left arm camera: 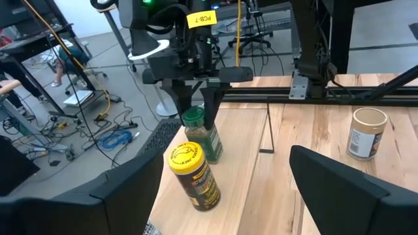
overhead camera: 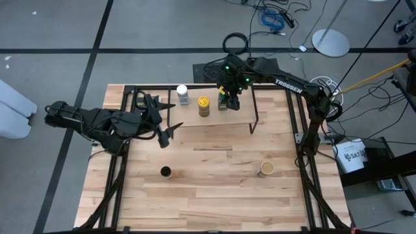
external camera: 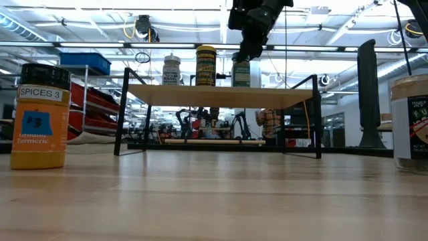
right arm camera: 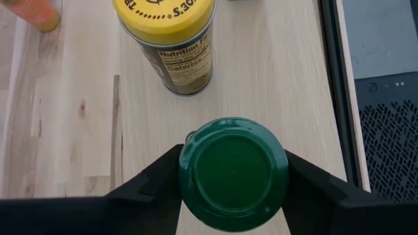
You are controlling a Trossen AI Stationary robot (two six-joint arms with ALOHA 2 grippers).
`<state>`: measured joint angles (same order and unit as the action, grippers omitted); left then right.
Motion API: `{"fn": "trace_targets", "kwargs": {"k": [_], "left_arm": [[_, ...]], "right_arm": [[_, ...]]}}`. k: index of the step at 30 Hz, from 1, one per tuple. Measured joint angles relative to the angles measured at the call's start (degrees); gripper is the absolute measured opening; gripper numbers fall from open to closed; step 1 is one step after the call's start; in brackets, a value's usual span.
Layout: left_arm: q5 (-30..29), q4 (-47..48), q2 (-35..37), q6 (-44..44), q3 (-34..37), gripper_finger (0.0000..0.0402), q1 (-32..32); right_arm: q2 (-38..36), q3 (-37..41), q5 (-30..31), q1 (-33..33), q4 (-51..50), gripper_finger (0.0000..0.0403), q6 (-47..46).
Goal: Shelf spices
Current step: Remove the green seasoning bottle from the shelf
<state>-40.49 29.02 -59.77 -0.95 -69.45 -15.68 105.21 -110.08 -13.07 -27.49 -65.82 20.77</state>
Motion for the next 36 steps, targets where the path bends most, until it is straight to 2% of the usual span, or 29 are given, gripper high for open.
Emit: {"fn": "trace_targets", "kwargs": {"k": [5,10,17,31,36], "left_arm": [[0.0,0.0,0.0,0.0,0.0,0.0343,0.0],[0.0,0.1,0.0,0.0,0.0,0.0343,0.0],[0.0,0.2,0.0,0.0,0.0,0.0343,0.0],[0.0,0.0,0.0,0.8,0.0,0.0343,0.0],[3.4,-2.0,-0.4,8.0,0.0,0.0343,0.0]], "right_arm": [[-0.2,0.0,0.0,0.7,-0.8,0.0203,-0.6],[-1.0,0.0,-0.1,2.2,-1.7,0.0196,-2.3],[-4.8,0.0,-0.1,5.1,-4.4,0.0199,-5.5],[-13.1,0.0,-0.1,16.4,-4.6,0.0199,-14.4],[-13.5,0.0,4.0,20.4,-4.3,0.02,-16.9]]}}
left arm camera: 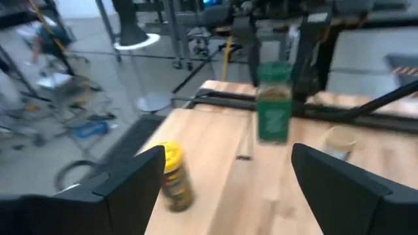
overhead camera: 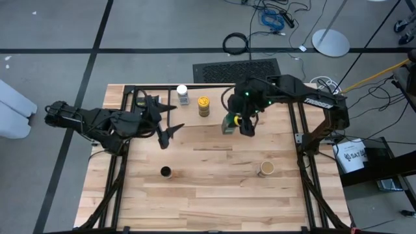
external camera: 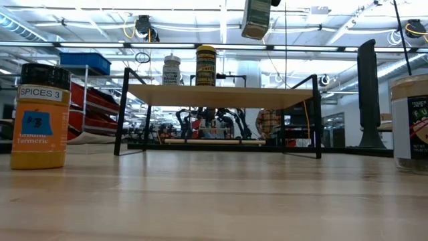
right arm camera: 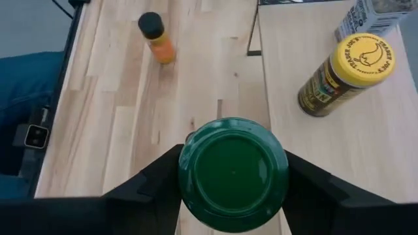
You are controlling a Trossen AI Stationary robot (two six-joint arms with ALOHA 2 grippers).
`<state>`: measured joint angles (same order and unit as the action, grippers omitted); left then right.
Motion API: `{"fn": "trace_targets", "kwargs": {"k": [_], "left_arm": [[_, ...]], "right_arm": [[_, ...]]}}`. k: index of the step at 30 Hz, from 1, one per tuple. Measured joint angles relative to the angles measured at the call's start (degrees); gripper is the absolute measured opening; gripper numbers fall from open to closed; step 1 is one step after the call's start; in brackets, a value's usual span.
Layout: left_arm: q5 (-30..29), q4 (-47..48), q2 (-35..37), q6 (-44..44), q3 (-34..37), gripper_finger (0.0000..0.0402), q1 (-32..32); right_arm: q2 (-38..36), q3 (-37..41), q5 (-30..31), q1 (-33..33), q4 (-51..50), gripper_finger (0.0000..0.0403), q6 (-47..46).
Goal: Shelf spices
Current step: Remove the green seasoning bottle from the shelf
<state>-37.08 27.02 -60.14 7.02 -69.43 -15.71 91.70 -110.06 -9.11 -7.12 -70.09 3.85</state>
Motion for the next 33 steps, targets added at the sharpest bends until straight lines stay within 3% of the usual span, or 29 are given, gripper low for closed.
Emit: {"fn": "trace_targets", "kwargs": {"k": [12,18,33], "left_arm": [[5.9,-13.7,-11.2,-4.4,0.0,0.0351,-0.5],[5.9,-14.7,-14.7,-4.5,-2.7,0.0395,-0.5],[7.2,-14.2,-19.3,-2.8,-3.4,0.0395,1.8]], "right_arm": [[1.0,0.0,2.0,7.3,12.5,0.02,-1.8],[1.6,0.0,4.2,8.6,14.0,0.02,-1.5],[3.7,0.0,5.1,8.8,16.3,0.02,-0.2]]}}
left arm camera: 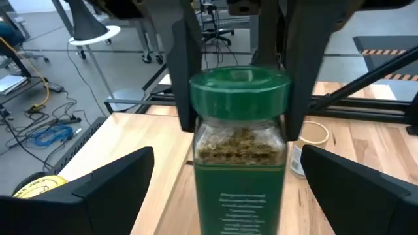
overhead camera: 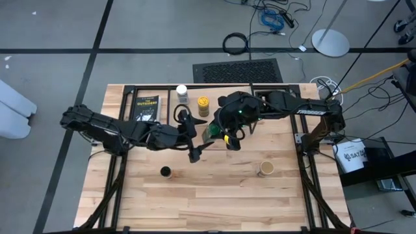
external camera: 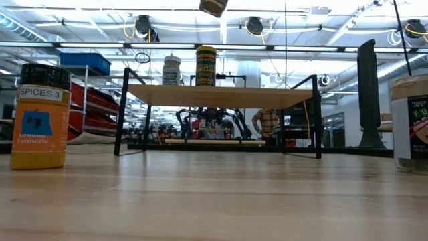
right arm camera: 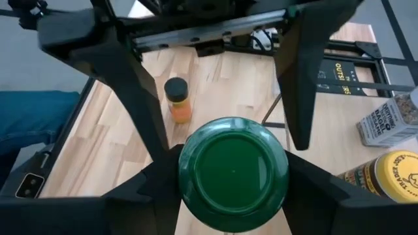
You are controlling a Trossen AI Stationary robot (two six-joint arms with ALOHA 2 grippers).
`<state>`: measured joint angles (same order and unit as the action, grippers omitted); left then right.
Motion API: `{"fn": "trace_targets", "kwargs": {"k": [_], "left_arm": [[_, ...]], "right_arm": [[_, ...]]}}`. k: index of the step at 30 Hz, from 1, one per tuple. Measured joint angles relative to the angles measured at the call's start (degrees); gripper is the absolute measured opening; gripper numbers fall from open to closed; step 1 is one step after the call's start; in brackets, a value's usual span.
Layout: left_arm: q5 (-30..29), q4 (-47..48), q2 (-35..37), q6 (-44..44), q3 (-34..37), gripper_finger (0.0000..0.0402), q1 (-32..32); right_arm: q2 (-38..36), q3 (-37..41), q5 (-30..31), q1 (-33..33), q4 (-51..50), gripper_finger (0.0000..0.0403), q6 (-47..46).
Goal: Shelf spices
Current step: Remove the green seasoning bottle from the shelf
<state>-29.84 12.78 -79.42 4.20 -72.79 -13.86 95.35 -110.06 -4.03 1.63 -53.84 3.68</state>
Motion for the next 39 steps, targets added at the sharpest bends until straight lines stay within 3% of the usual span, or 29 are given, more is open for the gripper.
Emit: {"fn": "trace_targets", "kwargs": {"k": [9,27,39], "left_arm": [[1.1,0.2,0.0,0.0,0.0,0.0353,0.4],[2.0,0.1,0.0,0.1,0.0,0.0212,1.7],[2.5,0.1,0.0,1.6,0.0,0.0207,1.3]], "right_arm": [[0.0,0.0,0.0,0.0,0.4,0.02,0.1],[0.0,0.0,0.3,-0.1,0.7,0.0201,0.4],[-0.1,0.0,-0.3,0.0,1.1,0.0227,1.0]]}}
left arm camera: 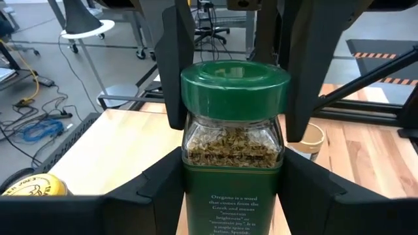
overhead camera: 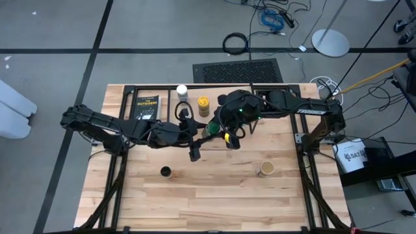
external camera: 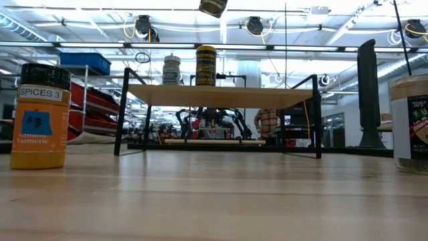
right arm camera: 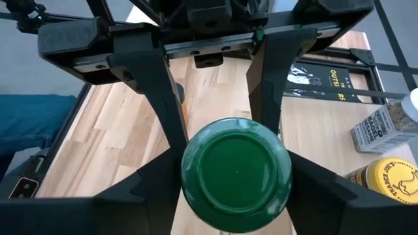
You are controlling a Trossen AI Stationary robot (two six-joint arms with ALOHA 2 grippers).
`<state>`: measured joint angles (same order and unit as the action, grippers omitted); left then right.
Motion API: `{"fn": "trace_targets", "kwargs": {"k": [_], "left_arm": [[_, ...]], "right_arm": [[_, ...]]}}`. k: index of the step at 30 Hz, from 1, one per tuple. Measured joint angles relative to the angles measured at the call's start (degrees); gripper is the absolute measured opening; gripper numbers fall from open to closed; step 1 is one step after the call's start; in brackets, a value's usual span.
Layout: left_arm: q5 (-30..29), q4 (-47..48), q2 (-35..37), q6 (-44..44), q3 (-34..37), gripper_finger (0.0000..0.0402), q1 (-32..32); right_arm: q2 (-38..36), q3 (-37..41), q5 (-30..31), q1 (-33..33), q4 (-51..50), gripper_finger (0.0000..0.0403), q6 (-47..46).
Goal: Shelf spices
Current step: Remove the green seasoning bottle from the shelf
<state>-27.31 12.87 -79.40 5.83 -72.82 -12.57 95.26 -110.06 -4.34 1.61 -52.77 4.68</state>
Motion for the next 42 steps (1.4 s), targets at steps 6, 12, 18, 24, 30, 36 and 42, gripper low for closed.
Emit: {"fn": "trace_targets", "kwargs": {"k": [6,12,18,24,30,36,42], "left_arm": [[-0.3,1.2,0.2,2.8,0.0,0.0207,-1.5],[-2.5,6.6,0.4,6.8,0.0,0.0207,-3.4],[-6.8,13.1,0.5,13.8,0.0,0.0207,-7.3],[-14.5,14.7,0.5,22.5,2.6,0.0207,-14.4],[-25.5,14.7,0.5,35.1,8.1,0.0207,-21.7],[-34.6,14.8,0.5,46.2,12.6,0.0207,-28.6],[-42.7,15.0,0.5,49.5,14.0,0.0207,-34.9]], "right_arm": [[-0.1,0.0,-0.5,0.1,1.8,0.0253,1.6],[-1.5,0.0,-0.2,0.1,1.9,0.0275,2.6],[-5.2,0.0,0.0,0.8,1.1,0.0282,2.9],[-8.1,0.0,0.0,2.9,0.1,0.028,2.5],[-8.2,0.3,0.0,5.3,-0.9,0.028,1.1],[-8.2,4.2,0.2,7.3,0.1,0.0279,-0.8],[-8.2,9.6,0.1,8.8,3.0,0.0279,-1.5]]}}
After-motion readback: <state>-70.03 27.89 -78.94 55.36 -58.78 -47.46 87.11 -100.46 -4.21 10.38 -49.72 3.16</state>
